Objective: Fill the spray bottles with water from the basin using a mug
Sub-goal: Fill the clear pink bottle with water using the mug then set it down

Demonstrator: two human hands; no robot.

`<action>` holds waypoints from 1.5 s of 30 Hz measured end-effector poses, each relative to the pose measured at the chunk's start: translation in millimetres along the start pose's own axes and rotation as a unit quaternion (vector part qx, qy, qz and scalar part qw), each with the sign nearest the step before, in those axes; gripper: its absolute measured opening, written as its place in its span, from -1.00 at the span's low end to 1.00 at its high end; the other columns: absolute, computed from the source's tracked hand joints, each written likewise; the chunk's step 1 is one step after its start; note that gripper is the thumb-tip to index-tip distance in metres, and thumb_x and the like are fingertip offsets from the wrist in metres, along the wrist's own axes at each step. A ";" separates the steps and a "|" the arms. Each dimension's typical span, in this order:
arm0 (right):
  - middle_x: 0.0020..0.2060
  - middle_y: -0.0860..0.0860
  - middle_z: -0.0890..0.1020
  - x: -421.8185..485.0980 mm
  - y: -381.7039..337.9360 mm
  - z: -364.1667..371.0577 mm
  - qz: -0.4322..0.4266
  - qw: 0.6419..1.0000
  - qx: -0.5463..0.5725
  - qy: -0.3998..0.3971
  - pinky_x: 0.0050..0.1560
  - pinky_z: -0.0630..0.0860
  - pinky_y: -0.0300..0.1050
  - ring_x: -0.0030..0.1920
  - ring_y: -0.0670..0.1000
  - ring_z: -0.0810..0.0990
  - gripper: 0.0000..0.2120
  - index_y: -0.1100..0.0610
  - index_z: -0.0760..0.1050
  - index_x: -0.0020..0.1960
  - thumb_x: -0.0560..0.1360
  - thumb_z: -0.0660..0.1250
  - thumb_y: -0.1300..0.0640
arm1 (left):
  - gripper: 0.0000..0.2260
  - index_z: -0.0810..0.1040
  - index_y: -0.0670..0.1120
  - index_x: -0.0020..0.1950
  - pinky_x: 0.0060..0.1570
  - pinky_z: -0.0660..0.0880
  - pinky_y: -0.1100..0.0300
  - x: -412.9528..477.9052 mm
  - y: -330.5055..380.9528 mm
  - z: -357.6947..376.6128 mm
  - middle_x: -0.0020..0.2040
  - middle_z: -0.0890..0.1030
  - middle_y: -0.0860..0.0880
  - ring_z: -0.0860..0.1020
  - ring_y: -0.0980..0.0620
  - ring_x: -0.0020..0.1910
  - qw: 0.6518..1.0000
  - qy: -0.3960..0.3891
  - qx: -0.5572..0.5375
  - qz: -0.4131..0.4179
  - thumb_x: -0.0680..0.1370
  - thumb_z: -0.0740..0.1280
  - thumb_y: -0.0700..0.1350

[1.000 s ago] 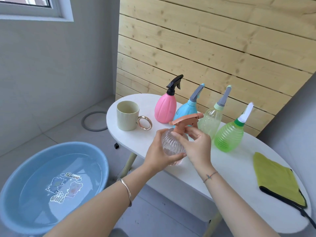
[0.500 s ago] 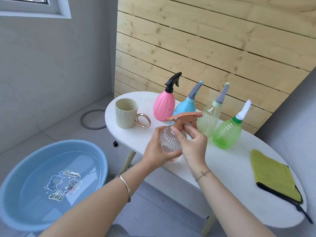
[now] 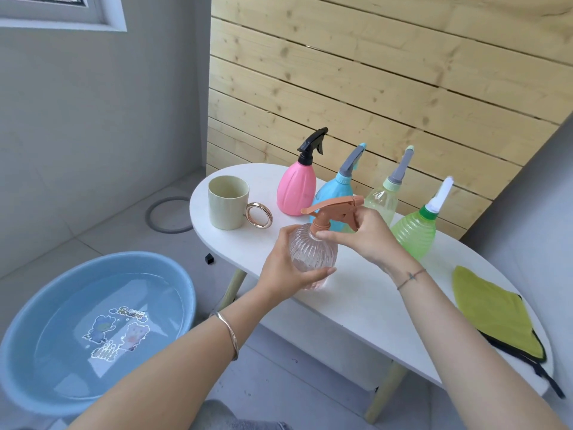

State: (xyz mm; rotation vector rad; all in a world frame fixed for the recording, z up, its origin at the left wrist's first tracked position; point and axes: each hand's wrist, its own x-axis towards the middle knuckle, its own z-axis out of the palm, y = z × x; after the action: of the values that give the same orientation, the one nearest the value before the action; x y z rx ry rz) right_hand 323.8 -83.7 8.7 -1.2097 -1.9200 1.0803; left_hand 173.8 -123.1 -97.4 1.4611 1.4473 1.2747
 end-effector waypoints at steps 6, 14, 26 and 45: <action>-0.21 -0.08 0.69 4.9 9.4 30.0 -0.037 0.990 -0.005 0.138 -0.03 0.53 -0.27 -0.14 -0.13 0.64 -0.76 0.04 0.62 -0.13 0.26 0.61 0.13 | -0.25 0.23 0.18 0.26 0.14 0.38 0.25 1.5 -0.7 1.5 0.21 0.49 0.17 0.46 0.18 0.20 1.000 0.010 0.008 0.007 0.25 0.63 0.11; -0.01 -0.03 0.70 3.1 5.2 3.5 -0.034 0.999 -0.001 -0.006 0.19 0.46 -0.25 0.10 -0.11 0.61 -0.71 0.10 0.62 0.06 0.36 0.53 0.23 | -0.22 0.24 0.15 0.30 0.12 0.39 0.25 2.1 -0.2 0.7 0.21 0.49 0.17 0.46 0.15 0.19 1.000 0.001 0.011 0.003 0.25 0.63 0.13; 0.02 -0.05 0.68 6.3 9.9 10.8 -0.066 0.997 0.025 -0.020 0.21 0.44 -0.32 0.13 -0.17 0.60 -0.64 0.09 0.57 0.15 0.39 0.48 0.32 | -0.22 0.25 0.13 0.32 0.09 0.42 0.27 3.1 -2.3 0.1 0.21 0.49 0.17 0.49 0.17 0.15 1.000 -0.004 0.009 0.005 0.26 0.63 0.12; -0.09 -0.10 0.70 13.5 24.3 3.4 -0.063 0.996 0.063 -0.029 0.19 0.51 -0.19 0.05 -0.08 0.65 -0.69 0.04 0.59 0.00 0.35 0.48 0.35 | -0.12 0.31 0.14 0.37 0.18 0.45 0.19 42.0 -11.0 -30.1 0.20 0.57 0.10 0.53 0.07 0.19 0.972 -0.205 0.115 0.029 0.13 0.62 0.15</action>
State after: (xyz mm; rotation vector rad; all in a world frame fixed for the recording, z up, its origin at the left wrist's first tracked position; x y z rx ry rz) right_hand 325.8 -66.4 -13.2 -0.9845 -1.9123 1.1610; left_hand 137.3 -85.1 -93.1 1.8052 1.3073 0.7885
